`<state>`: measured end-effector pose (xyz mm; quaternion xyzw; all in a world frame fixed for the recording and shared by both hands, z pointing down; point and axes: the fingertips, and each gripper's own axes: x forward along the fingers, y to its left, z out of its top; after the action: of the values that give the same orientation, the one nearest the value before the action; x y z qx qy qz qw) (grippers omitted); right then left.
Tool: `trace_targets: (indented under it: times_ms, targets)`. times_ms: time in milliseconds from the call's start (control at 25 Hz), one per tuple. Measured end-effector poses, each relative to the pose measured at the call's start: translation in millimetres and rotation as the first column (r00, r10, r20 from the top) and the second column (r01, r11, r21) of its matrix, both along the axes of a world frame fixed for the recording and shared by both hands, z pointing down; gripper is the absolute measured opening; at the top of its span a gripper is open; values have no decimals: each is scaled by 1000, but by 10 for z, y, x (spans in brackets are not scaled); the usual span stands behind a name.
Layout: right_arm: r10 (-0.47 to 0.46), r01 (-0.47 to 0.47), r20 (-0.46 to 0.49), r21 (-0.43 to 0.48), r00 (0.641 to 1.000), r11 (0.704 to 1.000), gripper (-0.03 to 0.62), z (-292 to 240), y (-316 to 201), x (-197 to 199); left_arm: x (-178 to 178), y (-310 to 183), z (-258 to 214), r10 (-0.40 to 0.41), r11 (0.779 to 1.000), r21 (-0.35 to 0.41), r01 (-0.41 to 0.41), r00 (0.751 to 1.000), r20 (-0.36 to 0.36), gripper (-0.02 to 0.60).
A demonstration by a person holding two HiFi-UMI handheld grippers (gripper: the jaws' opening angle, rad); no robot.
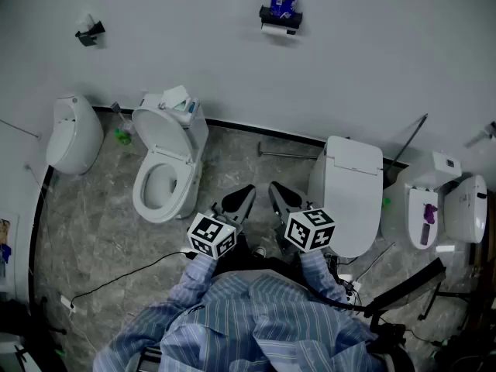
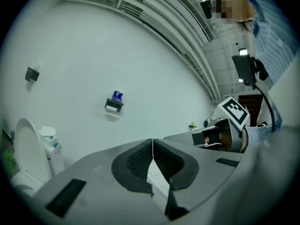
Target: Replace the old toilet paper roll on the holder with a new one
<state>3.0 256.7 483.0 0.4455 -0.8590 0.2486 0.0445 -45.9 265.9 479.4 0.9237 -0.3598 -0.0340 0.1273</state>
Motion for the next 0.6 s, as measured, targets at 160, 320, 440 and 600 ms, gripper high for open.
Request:
trace_targets:
  times_ms: [160, 320, 440, 600]
  targets:
    - [-4, 4, -1, -1, 1000, 1000, 6, 5, -6, 13, 26, -13, -22, -1, 1000, 8, 1, 1000, 4, 6]
    - [1, -1, -11, -10, 1000, 1000, 6, 51, -15, 62, 81, -1, 4, 6, 1000, 6, -6, 1000, 3, 6]
    - [18, -18, 14, -19, 1000, 1000, 6, 59, -74, 123, 123, -46, 16, 5, 1000, -1, -5, 1000, 4, 6]
    - [39, -36, 68, -40, 997, 999, 7, 62, -173, 184, 150, -134, 13, -4, 1000, -10, 4, 1000, 7, 6]
